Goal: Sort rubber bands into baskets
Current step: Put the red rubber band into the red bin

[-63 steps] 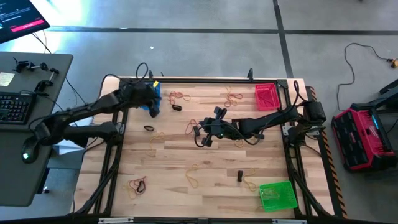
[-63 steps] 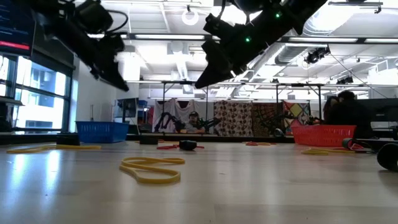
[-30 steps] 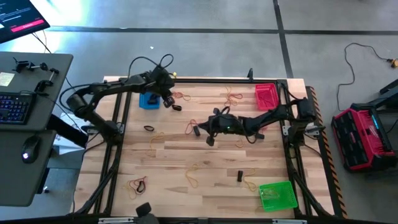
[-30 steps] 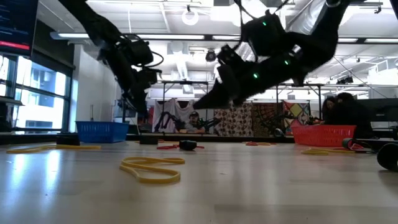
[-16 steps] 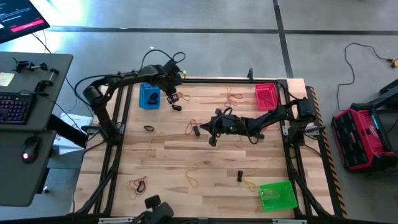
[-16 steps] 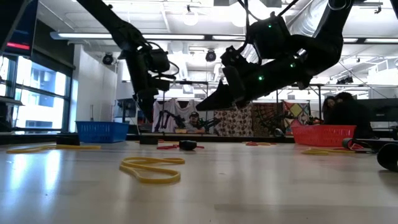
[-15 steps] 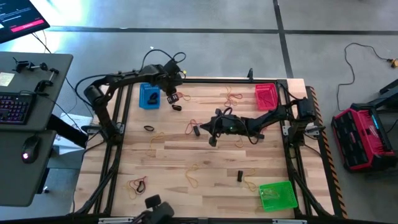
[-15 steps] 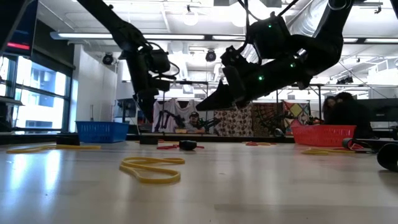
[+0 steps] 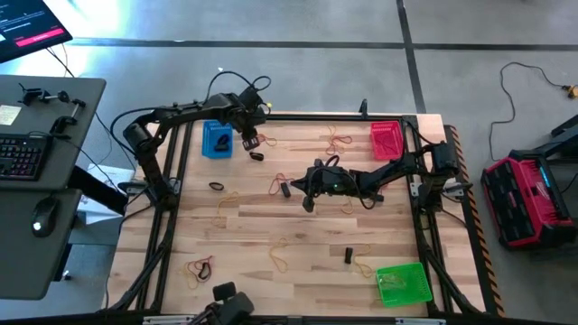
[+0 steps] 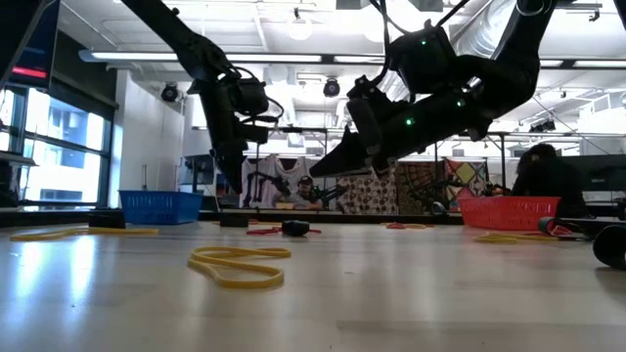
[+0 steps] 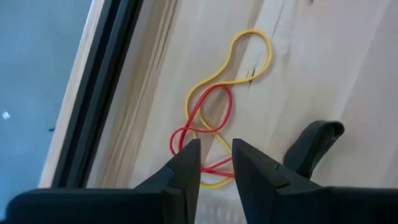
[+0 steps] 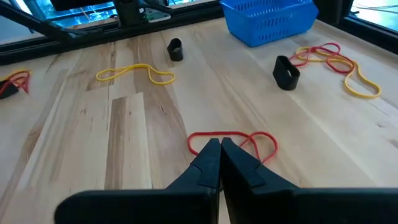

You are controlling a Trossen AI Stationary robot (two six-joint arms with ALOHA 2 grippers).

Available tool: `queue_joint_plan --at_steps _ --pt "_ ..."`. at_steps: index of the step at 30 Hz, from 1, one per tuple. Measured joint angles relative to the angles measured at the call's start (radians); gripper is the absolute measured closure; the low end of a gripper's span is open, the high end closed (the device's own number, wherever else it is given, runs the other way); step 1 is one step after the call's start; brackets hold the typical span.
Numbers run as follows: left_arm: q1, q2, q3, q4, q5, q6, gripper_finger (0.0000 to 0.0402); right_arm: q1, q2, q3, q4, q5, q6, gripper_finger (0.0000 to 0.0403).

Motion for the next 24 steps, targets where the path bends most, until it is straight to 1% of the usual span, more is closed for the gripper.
queue_joint_plan --at_steps 3,5,9,13,16,24 --pt "0.007 0.000 0.000 0.001 0.001 0.067 0.0341 -0.002 0.000 0.000 0.004 0.000 0.002 0.0403" --pt "0.015 0.000 0.000 0.000 0.020 0.095 0.0357 -0.002 0.000 0.000 0.004 0.000 0.003 0.0403" --pt "0.036 0.000 0.000 -0.008 0.056 0.116 0.0388 -0.002 0.000 0.000 0.005 0.000 -0.001 0.0403" --pt "0.044 0.000 0.000 -0.007 0.056 0.144 0.0398 -0.008 0.000 0.000 0.005 0.001 -0.010 0.0403" --pt "0.044 0.000 0.000 -0.006 0.056 0.160 0.0384 -0.009 0.000 0.000 0.005 0.001 -0.010 0.0403" --pt "0.051 0.011 0.000 0.019 0.045 0.192 0.0306 -0.009 0.000 0.000 -0.006 0.002 -0.020 0.0402"
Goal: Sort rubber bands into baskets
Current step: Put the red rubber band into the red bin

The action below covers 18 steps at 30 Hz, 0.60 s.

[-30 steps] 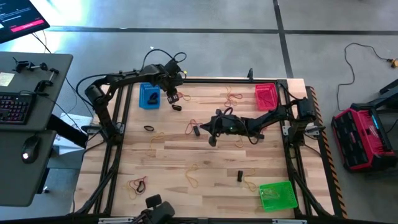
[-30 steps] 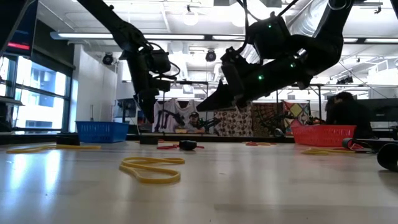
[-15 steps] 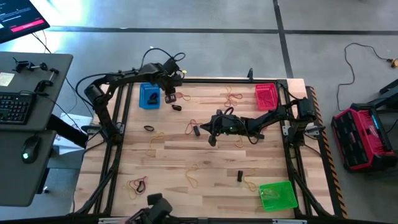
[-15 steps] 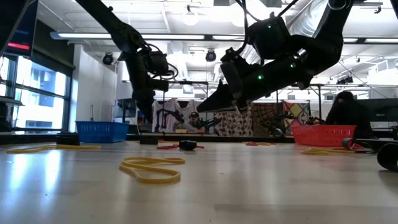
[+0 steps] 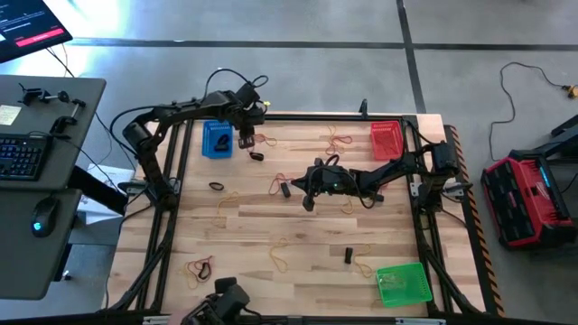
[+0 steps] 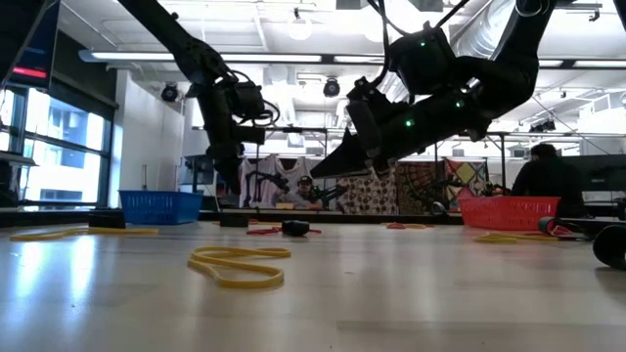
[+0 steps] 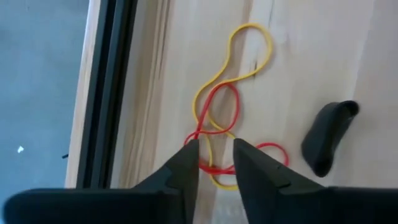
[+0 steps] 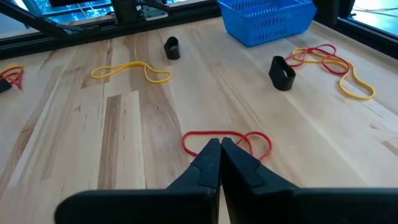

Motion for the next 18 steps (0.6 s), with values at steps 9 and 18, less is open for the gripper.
queue_joint_plan --at_steps 9,18 --pt "0.038 0.059 -0.002 0.042 -0.031 0.028 0.0280 0.000 0.000 0.000 -0.005 0.000 -0.008 0.0402" --pt "0.055 0.059 -0.002 0.041 0.016 0.038 0.0295 0.000 0.000 0.000 -0.005 0.000 -0.008 0.0402"
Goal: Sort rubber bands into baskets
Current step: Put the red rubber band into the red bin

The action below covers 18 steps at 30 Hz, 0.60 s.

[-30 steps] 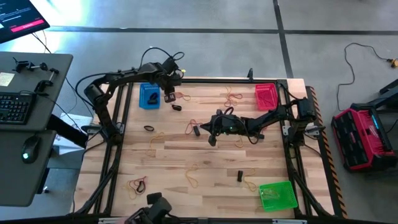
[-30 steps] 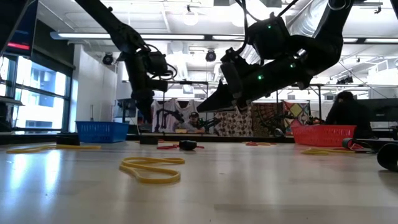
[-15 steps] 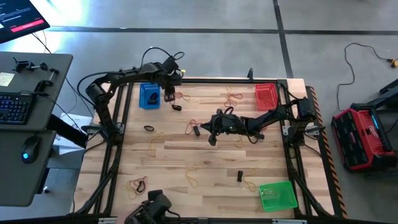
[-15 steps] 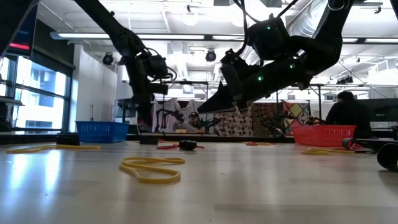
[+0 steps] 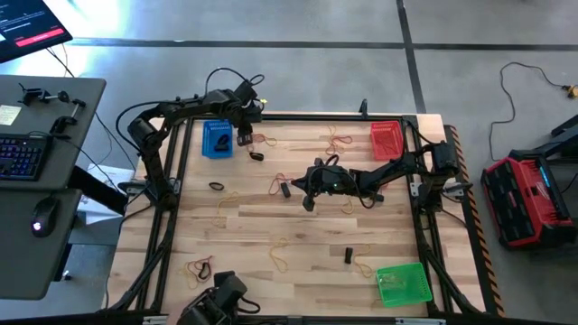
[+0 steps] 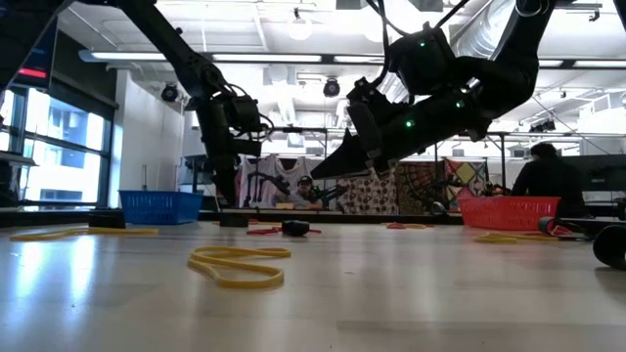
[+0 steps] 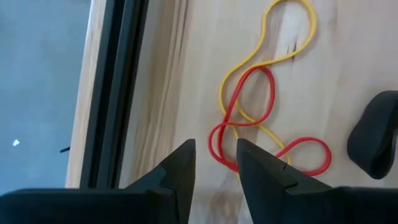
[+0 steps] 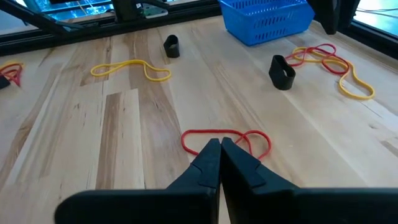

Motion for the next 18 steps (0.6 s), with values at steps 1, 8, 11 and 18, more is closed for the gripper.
queue_joint_plan --at_steps 1,8,11,18 --pt "0.000 0.000 0.000 0.000 0.005 0.000 0.0297 0.000 0.000 0.000 0.000 0.000 0.000 0.0402" --pt "0.000 0.000 0.000 -0.001 0.021 0.002 0.0307 0.000 0.000 0.000 0.000 0.000 0.004 0.0402" --pt "0.000 0.000 0.000 -0.004 0.021 0.003 0.0308 0.000 0.000 0.000 0.000 0.000 0.006 0.0402" --pt "0.000 0.000 0.000 -0.005 0.004 0.004 0.0307 0.000 0.000 0.000 0.000 0.000 0.008 0.0402"
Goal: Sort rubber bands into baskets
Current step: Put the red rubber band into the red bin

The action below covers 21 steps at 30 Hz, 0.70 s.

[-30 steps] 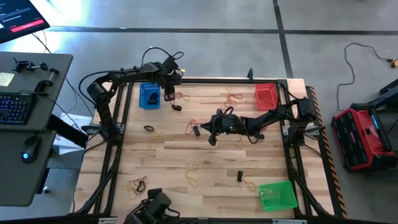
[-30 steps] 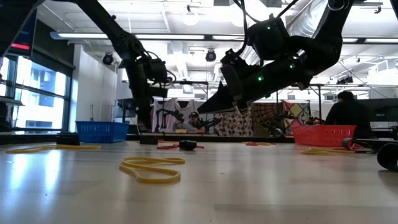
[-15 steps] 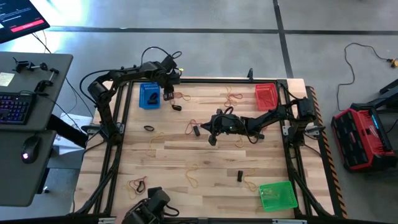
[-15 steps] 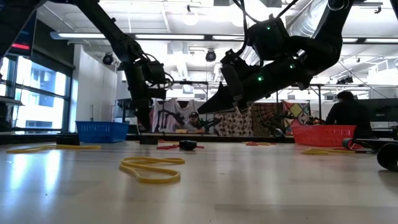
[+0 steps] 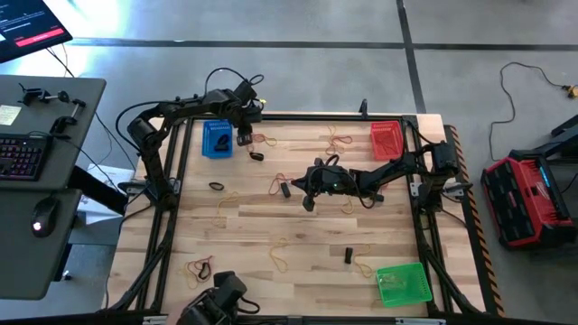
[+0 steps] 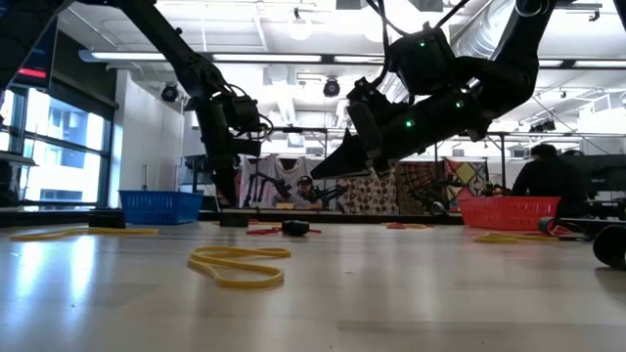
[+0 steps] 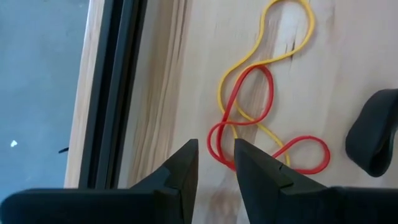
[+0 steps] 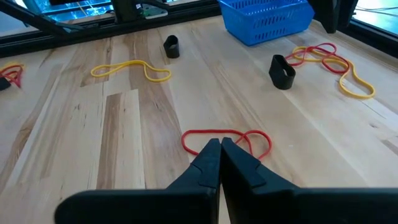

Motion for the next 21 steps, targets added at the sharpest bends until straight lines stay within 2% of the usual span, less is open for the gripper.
queue_joint_plan --at_steps 9,14,21 --pt "-0.007 0.002 0.001 0.007 -0.015 0.000 0.0273 0.000 0.000 0.000 0.000 0.000 0.000 0.0402" --pt "-0.014 0.047 0.008 0.001 -0.007 -0.003 0.0260 0.000 0.000 0.000 0.001 0.000 0.000 0.0402" --pt "-0.033 0.130 0.096 -0.011 -0.097 -0.004 0.0259 0.003 0.000 0.000 0.001 0.000 0.003 0.0402"
